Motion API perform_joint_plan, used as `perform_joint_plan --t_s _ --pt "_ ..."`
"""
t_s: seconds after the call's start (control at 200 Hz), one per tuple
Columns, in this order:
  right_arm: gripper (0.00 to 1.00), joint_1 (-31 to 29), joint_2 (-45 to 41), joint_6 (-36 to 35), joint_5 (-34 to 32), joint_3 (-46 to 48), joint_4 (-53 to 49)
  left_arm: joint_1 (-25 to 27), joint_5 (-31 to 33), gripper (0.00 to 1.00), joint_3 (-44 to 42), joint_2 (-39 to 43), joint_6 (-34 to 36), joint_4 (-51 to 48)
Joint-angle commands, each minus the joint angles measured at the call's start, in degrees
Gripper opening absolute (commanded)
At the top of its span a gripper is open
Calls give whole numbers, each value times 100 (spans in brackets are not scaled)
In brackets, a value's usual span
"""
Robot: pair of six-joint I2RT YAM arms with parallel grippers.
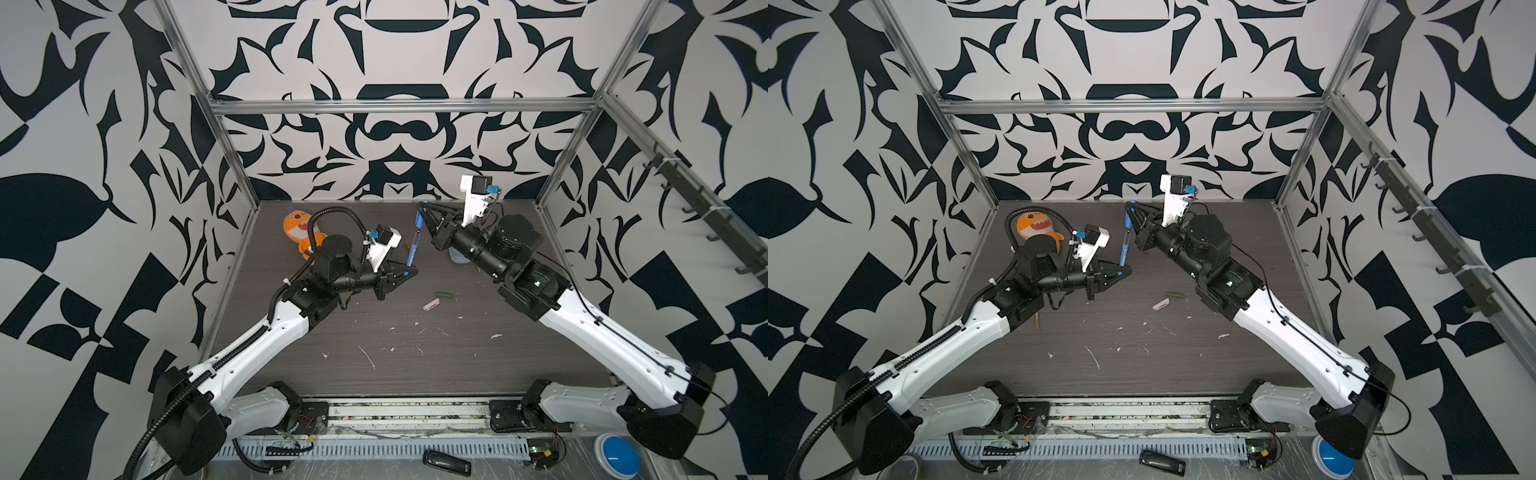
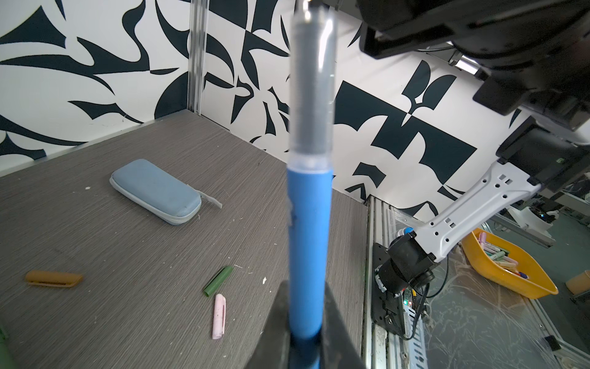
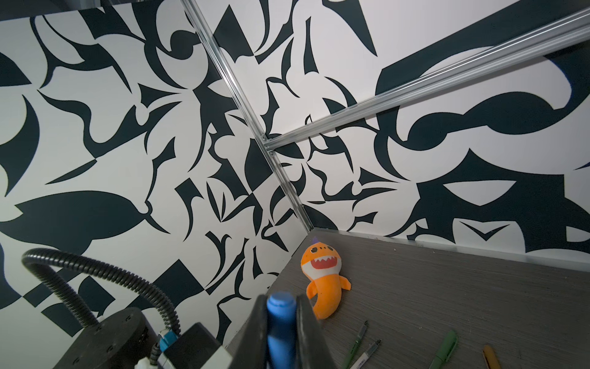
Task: Insert the pens into the pen caps
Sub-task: 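Lower the blue cap onto the upright pen tip with the right gripper, then press the blue cap down onto the pen with the right gripper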
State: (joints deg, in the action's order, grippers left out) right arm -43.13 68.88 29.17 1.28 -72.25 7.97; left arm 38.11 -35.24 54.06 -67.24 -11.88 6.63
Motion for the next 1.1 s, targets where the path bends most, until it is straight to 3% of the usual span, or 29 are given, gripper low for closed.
perform_joint_plan --t_s 0.0,1.095 --pt "0 -28 -169 45 24 34 209 25 -71 0 -1 30 90 50" --pt "1 -312 -293 491 205 988 717 17 177 0 -147 252 -276 377"
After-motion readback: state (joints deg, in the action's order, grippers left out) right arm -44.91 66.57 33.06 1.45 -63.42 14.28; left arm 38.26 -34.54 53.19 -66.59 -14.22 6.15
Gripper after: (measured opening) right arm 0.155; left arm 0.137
